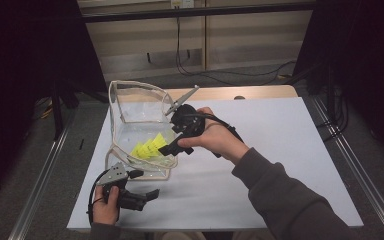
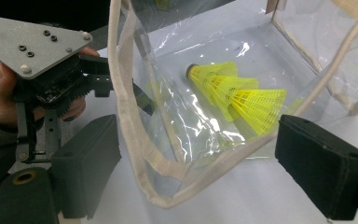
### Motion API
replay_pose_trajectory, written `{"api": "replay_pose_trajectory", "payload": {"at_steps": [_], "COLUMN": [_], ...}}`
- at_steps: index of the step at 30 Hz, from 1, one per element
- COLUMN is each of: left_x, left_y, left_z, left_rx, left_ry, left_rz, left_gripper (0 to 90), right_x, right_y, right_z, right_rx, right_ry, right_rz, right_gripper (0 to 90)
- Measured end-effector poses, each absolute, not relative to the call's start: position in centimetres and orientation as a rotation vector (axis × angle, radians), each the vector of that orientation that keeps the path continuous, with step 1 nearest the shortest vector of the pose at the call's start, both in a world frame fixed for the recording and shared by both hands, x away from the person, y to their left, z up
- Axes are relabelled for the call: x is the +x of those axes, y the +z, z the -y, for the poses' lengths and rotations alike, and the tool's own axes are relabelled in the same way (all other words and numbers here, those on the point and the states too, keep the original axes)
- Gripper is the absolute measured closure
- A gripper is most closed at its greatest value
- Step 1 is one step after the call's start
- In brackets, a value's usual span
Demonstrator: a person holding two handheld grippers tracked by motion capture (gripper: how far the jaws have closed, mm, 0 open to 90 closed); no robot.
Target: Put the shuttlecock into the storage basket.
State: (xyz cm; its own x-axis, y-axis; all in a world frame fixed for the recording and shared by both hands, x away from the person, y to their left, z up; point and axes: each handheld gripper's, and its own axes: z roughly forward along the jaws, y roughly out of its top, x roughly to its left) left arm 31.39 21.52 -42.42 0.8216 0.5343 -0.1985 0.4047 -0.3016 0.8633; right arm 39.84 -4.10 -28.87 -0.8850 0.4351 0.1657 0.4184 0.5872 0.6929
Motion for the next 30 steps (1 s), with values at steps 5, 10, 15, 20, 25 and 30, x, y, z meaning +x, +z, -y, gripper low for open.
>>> {"api": "replay_pose_trajectory", "payload": {"at_steps": [5, 10, 15, 20, 25, 30], "left_x": [31.4, 31.3, 31.3, 31.3, 31.2, 31.2], "left_y": [-42.4, -42.4, -42.3, -42.4, -42.5, -42.4], "left_z": [-21.6, -21.6, -21.6, -21.6, -21.8, -21.8], "left_rx": [1.923, 1.922, 1.925, 1.92, 1.919, 1.922], "left_ry": [0.156, 0.157, 0.16, 0.156, 0.158, 0.16], "left_rz": [-0.707, -0.708, -0.705, -0.712, -0.717, -0.716], "left_gripper": [3.7, 3.7, 3.7, 3.7, 3.7, 3.7], "right_x": [39.8, 39.7, 39.5, 39.4, 39.2, 39.1], "right_y": [-28.8, -29.0, -29.2, -29.3, -29.8, -30.3], "right_z": [5.2, 6.2, 7.2, 8.3, 9.3, 10.2], "right_rx": [0.751, 0.746, 0.74, 0.747, 0.757, 0.77], "right_ry": [1.21, 1.243, 1.248, 1.269, 1.285, 1.306], "right_rz": [-2.771, -2.761, -2.76, -2.741, -2.729, -2.703], "right_gripper": [12.4, 12.3, 12.2, 12.2, 12.3, 12.3]}}
